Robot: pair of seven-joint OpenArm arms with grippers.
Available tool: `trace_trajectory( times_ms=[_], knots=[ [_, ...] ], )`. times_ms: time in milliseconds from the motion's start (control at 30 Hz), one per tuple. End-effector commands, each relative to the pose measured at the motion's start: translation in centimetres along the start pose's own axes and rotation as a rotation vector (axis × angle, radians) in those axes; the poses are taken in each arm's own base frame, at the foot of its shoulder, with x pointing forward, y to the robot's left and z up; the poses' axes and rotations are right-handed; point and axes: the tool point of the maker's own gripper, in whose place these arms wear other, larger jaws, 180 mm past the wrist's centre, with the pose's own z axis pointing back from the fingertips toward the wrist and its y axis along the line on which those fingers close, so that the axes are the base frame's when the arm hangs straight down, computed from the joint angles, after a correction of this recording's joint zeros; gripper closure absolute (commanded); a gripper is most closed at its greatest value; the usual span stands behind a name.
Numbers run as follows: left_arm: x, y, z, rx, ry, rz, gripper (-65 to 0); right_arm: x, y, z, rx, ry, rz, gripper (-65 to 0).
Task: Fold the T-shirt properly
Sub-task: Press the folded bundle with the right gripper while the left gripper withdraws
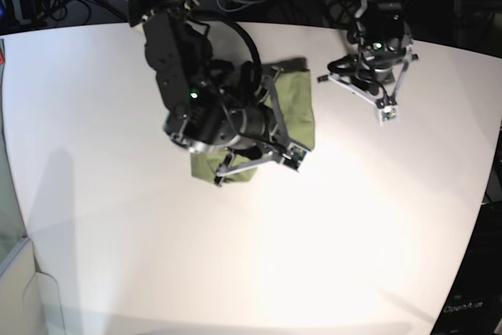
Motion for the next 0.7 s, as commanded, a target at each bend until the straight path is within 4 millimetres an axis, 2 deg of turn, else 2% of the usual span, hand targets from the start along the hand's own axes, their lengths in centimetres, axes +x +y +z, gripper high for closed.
trace_trajectory(
  times_ms=[0, 100, 200, 300, 567, 667],
  knots=[
    [1.6, -0.4, -0.1, -0.009, -0.058, -0.003, -2.2, 1.7, -0.3, 0.6, -0.010, -0.053, 0.017, -0.4],
    [1.3, -0.9, -1.3, -0.014, -0.071, -0.009, -2.2, 2.3, 0.0, 0.9, -0.010, -0.070, 0.036, -0.4],
    [0.0, -2.0, -2.2, -0.033, -0.043, -0.039, -2.2, 3.6, 1.1, 1.6, -0.008, -0.106, 0.092, -0.4],
    [-0.5, -2.6, -2.7, -0.045, -0.039, -0.056, -2.2, 4.1, 1.7, 1.6, -0.001, -0.114, 0.115, -0.4],
    [-0.4, -2.9, -3.1, -0.048, -0.049, -0.055, -2.2, 4.2, 3.0, 1.3, 0.028, -0.112, 0.145, -0.4],
    [-0.1, -3.0, -3.1, -0.049, -0.053, -0.055, -2.2, 4.5, 4.2, 1.2, 0.051, -0.115, 0.171, -0.4]
  ],
)
